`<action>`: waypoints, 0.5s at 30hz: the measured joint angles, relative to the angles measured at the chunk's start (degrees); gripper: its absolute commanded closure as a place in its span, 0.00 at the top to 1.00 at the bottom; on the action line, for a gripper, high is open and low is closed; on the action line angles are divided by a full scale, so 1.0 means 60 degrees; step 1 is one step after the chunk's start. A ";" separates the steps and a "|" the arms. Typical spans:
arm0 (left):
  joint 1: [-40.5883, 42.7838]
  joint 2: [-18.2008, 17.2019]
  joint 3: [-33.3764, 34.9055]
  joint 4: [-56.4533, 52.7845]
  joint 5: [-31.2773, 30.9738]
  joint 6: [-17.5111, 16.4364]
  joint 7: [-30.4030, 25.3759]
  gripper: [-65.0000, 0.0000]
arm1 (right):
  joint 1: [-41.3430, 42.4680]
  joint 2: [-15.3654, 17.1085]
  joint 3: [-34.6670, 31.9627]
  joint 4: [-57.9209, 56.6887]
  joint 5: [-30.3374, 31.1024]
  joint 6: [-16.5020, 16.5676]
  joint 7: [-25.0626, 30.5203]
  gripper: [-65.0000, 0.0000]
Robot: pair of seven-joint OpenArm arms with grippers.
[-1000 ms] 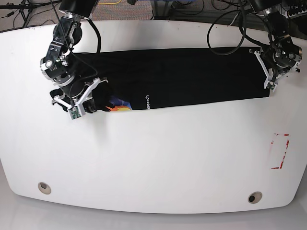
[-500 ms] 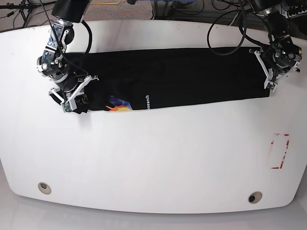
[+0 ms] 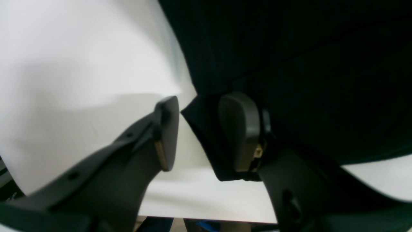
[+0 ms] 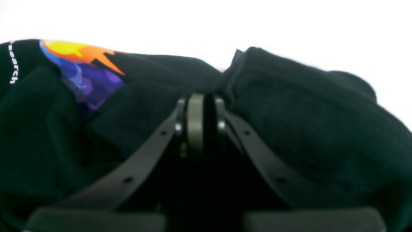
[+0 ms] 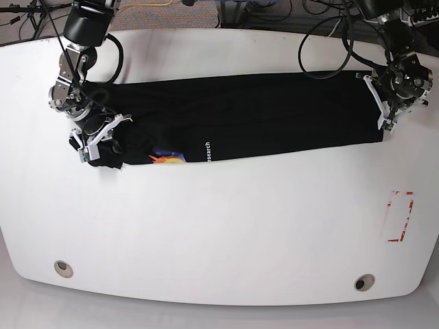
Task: Fold the T-shirt properly
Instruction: 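Pull the strip end with the right gripper away from the left gripper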
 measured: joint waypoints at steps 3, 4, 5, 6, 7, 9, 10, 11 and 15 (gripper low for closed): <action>-0.0168 0.0219 -0.0011 0.0047 0.0109 0.0000 0.0062 0.39 | -0.0087 -0.0007 0.0000 0.0856 -0.0277 -0.0011 -0.0812 0.07; -0.0226 0.0277 -0.0018 0.0062 0.0106 0.0000 0.0091 0.39 | -0.0106 0.0000 0.0000 0.1129 -0.0386 -0.0073 -0.1246 0.07; -0.0291 0.0350 -0.0018 0.0062 0.0102 -0.0007 0.0131 0.39 | -0.0142 -0.0007 0.0011 0.1548 -0.0488 -0.0080 -0.1574 0.07; -0.0375 0.0397 -0.0007 0.0062 0.0106 -0.0004 0.0164 0.39 | -0.0164 -0.0004 0.0040 0.1934 -0.0488 -0.0200 -0.1927 0.07; -0.0426 0.0426 -0.0007 0.0066 0.0106 -0.0018 0.0168 0.39 | -0.0197 -0.0007 0.0051 0.2175 -0.0521 -0.0204 -0.2193 0.07; -0.0612 0.0448 -0.0029 0.0189 0.0109 -0.0036 0.0193 0.39 | -0.0266 -0.0007 0.0098 0.3198 -0.0423 -0.0266 -0.2714 0.07; -0.0681 0.0466 -0.0106 0.0288 0.0069 -0.0033 0.0186 0.39 | -0.0313 -0.0062 0.0109 0.3606 -0.0423 -0.0189 -0.2881 0.07; -0.0776 0.0481 -0.0211 0.0430 0.0080 -0.0033 0.0222 0.39 | -0.0328 -0.0153 0.0131 0.4127 -0.0477 -0.0364 -0.3217 0.07; -0.1202 0.0415 -0.0321 0.0823 0.0175 0.0004 0.0681 0.39 | -0.0634 -0.0521 0.0066 0.5574 -0.0353 -0.0317 -0.3938 0.07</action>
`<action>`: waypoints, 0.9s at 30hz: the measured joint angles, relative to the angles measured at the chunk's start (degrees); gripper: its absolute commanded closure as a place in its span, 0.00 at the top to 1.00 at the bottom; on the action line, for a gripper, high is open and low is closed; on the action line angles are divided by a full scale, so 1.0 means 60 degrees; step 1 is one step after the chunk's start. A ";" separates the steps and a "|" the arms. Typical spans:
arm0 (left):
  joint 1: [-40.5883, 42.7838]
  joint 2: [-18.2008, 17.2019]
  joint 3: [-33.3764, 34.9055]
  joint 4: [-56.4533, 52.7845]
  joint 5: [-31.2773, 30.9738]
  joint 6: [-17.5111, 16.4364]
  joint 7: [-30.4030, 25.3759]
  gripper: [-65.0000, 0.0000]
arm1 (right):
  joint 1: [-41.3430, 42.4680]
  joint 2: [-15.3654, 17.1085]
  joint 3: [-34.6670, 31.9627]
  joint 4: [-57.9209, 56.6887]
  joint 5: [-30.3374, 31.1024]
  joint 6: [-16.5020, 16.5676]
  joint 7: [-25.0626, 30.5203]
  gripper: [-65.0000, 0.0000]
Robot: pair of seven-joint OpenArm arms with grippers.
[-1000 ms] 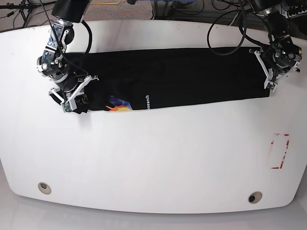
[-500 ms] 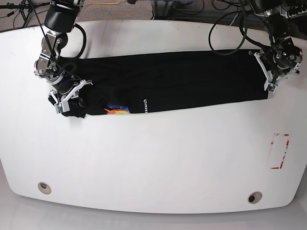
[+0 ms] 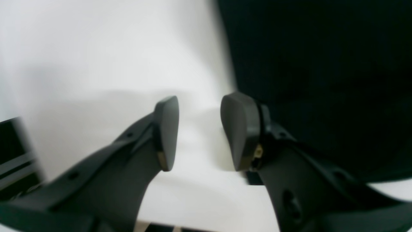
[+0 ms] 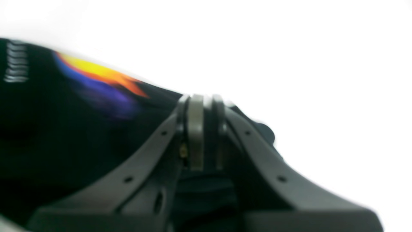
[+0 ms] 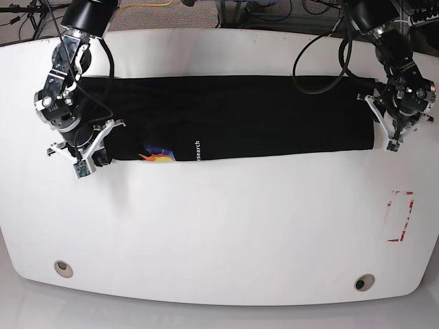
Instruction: Fold the T-shirt properly
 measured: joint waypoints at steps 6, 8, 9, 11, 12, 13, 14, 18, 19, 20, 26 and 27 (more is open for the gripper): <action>-0.0270 0.0011 -0.0069 0.0601 -0.0058 -0.0004 0.0331 0.39 | -0.0761 -0.0794 -0.0007 0.1443 -0.0076 0.0120 -0.1002 0.07; -0.0273 0.0025 -0.0153 0.0696 -0.0073 -0.0004 0.0331 0.39 | -0.0918 -0.1049 -0.0011 0.1486 -0.0080 0.0120 -0.1013 0.07; -0.0273 0.0025 -0.0175 0.0699 -0.0066 -0.0004 0.0339 0.39 | -0.0962 -0.1158 -0.0011 0.1479 -0.0087 0.0120 -0.1016 0.07; -0.0270 0.0025 -0.0189 0.0648 -0.0033 -0.0004 0.0342 0.39 | -0.1042 -0.1377 -0.0015 0.1410 -0.0080 0.0120 -0.1031 0.07; -0.0259 0.0022 -0.0189 0.0608 -0.0036 -0.0004 0.0342 0.39 | -0.1067 -0.1446 -0.0022 0.1366 -0.0080 0.0117 -0.1024 0.07; -0.0248 0.0015 -0.0189 0.0495 -0.0040 -0.0007 0.0339 0.39 | -0.1075 -0.1559 -0.0051 0.1275 -0.0058 0.0117 -0.1020 0.07; -0.0237 0.0015 -0.0186 0.0393 -0.0036 0.0000 0.0331 0.39 | -0.1089 -0.1617 -0.0069 0.1198 -0.0080 0.0109 -0.1016 0.07; -0.0040 0.0004 -0.0186 -0.0055 -0.0040 -0.0004 0.0328 0.39 | -0.1045 -0.1836 -0.0069 0.0743 -0.0066 0.0109 -0.0998 0.07; 0.0011 0.0007 -0.0186 -0.0149 -0.0040 -0.0004 0.0331 0.39 | -0.1038 -0.1865 -0.0069 0.0634 -0.0076 0.0113 -0.0976 0.07; 0.0066 0.0007 -0.0186 -0.0277 -0.0040 -0.0007 0.0331 0.39 | -0.1035 -0.1894 -0.0066 0.0499 -0.0087 0.0113 -0.0943 0.07; 0.0280 -0.0047 -0.0186 -0.0820 -0.0036 -0.0004 0.0299 0.39 | -0.1013 -0.1872 -0.0710 -0.0397 -0.0153 0.0044 -0.0171 0.07; 0.0306 -0.0051 -0.0189 -0.0860 -0.0029 -0.0004 0.0255 0.39 | -0.0998 -0.1869 -0.0820 -0.0535 -0.0124 0.0047 -0.0004 0.08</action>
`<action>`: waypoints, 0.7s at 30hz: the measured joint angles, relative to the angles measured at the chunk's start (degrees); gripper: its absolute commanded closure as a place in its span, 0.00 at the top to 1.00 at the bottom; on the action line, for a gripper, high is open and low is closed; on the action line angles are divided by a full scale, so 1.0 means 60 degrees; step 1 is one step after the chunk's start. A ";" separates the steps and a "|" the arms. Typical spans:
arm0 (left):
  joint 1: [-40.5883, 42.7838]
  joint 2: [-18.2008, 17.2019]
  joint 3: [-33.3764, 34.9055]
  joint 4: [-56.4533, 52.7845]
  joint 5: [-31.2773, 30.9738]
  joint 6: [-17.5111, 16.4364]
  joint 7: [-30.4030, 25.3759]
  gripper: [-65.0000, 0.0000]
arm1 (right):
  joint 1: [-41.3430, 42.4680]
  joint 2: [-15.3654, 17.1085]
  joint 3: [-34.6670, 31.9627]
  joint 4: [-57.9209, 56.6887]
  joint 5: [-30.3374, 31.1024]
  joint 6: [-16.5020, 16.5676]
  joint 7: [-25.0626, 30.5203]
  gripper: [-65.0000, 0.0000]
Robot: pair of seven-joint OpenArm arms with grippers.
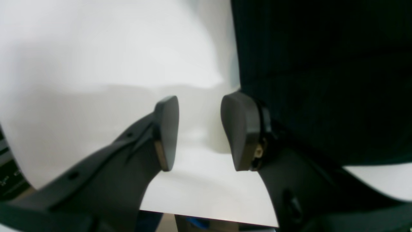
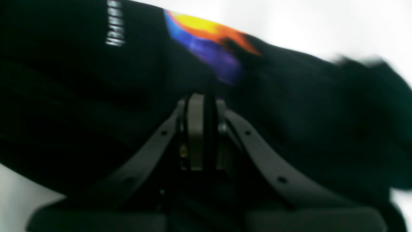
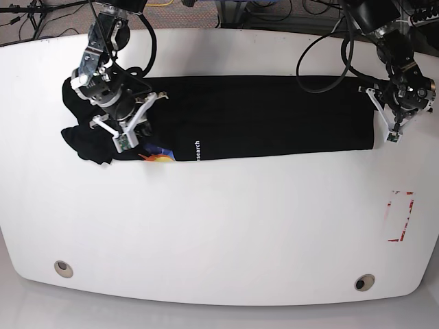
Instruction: Fold the T-shirt properly
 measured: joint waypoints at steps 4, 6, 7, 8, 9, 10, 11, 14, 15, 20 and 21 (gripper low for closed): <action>0.0284 0.0011 0.0004 -0.0069 -0.0015 0.0000 -0.0492 0.39 | -0.0018 -0.0131 -0.0160 -0.0222 0.0033 0.0018 0.0076 0.12; 0.0423 0.0000 0.0004 -0.0069 -0.0007 0.0000 -0.0652 0.39 | -0.0084 -0.0127 -0.0149 -0.0026 0.0000 0.0022 0.0066 0.24; 0.0474 -0.0004 0.0000 -0.0069 -0.0004 0.0007 -0.0648 0.39 | -0.0095 -0.0124 -0.0160 0.0080 0.0007 0.0018 0.0069 0.32; 0.0528 0.0000 0.0000 -0.0069 0.0055 0.0004 -0.0648 0.39 | -0.0106 -0.0102 -0.0204 0.0219 -0.0022 0.0022 0.0062 0.39; 0.0568 0.0000 0.0000 -0.0073 0.0076 0.0004 -0.0645 0.39 | -0.0098 -0.0102 -0.0255 0.0306 -0.0025 0.0011 0.0069 0.47; 0.0608 0.0007 0.0004 -0.0084 0.0066 0.0004 -0.0656 0.39 | -0.0091 -0.0069 -0.0335 0.0382 -0.0029 0.0007 0.0066 0.55; 0.0627 0.0004 0.0004 -0.0084 0.0062 0.0000 -0.0699 0.39 | -0.0062 -0.0051 -0.0408 0.0448 -0.0007 0.0007 0.0080 0.63; 0.0608 0.0000 0.0004 -0.0087 0.0062 0.0004 -0.0699 0.39 | 0.0007 -0.0055 -0.0590 0.0463 0.0036 0.0007 0.0160 0.73; 0.0608 0.0000 0.0004 -0.0087 0.0058 0.0004 -0.0710 0.39 | 0.0015 -0.0062 -0.0648 0.0437 0.0025 0.0007 0.0149 0.73; 0.0612 -0.0004 0.0000 -0.0095 0.0029 0.0004 -0.0714 0.39 | 0.0146 -0.0073 -0.1045 -0.0153 0.0033 0.0022 0.0135 0.70; 0.0608 -0.0004 0.0004 -0.0098 0.0033 0.0004 -0.0710 0.39 | 0.0233 -0.0055 -0.1082 -0.0386 0.0015 0.0036 0.0149 0.69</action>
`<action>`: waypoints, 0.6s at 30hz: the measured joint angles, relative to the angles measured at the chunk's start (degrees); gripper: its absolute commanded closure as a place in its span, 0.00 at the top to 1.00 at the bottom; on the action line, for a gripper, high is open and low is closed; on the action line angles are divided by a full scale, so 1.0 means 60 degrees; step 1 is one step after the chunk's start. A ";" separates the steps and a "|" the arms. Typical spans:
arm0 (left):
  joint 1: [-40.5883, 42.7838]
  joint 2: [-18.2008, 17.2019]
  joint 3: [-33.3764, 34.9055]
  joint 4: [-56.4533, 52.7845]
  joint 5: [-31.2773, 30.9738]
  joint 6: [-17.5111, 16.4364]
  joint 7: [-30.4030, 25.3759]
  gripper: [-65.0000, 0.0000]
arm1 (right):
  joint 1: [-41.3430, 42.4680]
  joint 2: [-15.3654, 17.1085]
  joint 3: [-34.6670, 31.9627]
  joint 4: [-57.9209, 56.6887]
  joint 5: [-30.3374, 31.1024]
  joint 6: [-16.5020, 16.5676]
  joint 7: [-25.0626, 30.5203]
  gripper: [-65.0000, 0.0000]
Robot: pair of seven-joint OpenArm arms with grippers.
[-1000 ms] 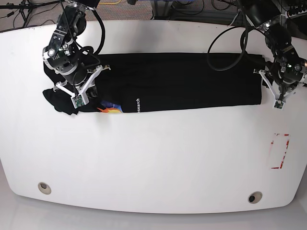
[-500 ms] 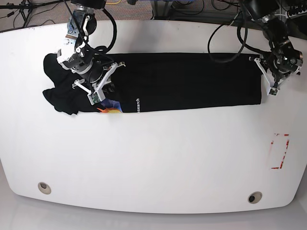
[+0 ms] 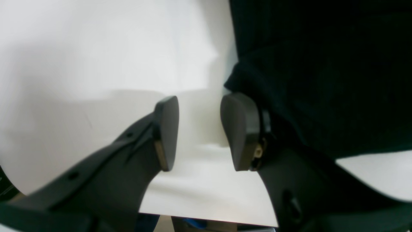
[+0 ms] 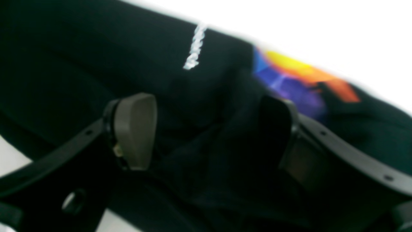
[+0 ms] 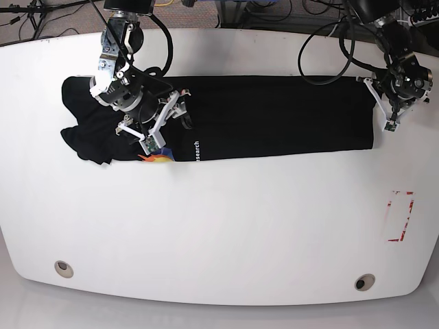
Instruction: Fold the T-shirt properly
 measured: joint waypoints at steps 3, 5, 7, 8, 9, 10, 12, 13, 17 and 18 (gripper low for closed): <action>0.0004 0.0000 0.0000 0.0000 -0.0011 0.0000 0.0000 0.39 | 0.0240 0.0029 -0.0025 -0.0499 -0.0051 0.0004 0.0004 0.62; 0.0004 0.0000 0.0000 0.0000 -0.0011 0.0000 -0.0004 0.39 | 0.0364 0.0051 -0.0022 -0.0809 -0.0080 -0.0033 0.0240 0.56; 0.0004 0.0000 0.0000 0.0000 -0.0011 0.0000 -0.0004 0.39 | 0.0397 0.0127 -0.0040 -0.1027 -0.0004 -0.0044 0.0692 0.51; 0.0004 0.0000 0.0000 0.0000 -0.0007 0.0000 -0.0004 0.39 | 0.0419 0.0168 -0.0047 -0.1169 -0.0004 -0.0040 0.0809 0.48; 0.0007 0.0000 0.0000 0.0000 -0.0007 0.0000 -0.0004 0.39 | 0.0444 0.0197 -0.0051 -0.1286 -0.0011 -0.0025 0.0933 0.45; 0.0022 0.0000 0.0000 0.0000 -0.0011 0.0000 -0.0004 0.39 | 0.0495 0.0226 -0.0047 -0.1483 -0.0004 -0.0025 0.0987 0.42; 0.0066 -0.0004 0.0000 0.0004 -0.0022 0.0000 -0.0051 0.39 | 0.0576 0.0273 -0.0047 -0.1767 -0.0044 -0.0029 0.1038 0.34; 0.0091 0.0000 -0.0004 0.0004 -0.0029 0.0000 -0.0084 0.39 | 0.0605 0.0295 -0.0040 -0.1836 -0.0047 -0.0025 0.1064 0.30; 0.0138 -0.0018 -0.0004 0.0015 -0.0080 0.0000 -0.0113 0.39 | 0.0714 0.0433 -0.0051 -0.1909 -0.0029 -0.0029 0.1162 0.07; 0.0135 -0.0025 -0.0004 0.0011 -0.0076 0.0000 -0.0113 0.39 | 0.0732 0.0455 -0.0047 -0.1869 -0.0036 -0.0033 0.1173 0.03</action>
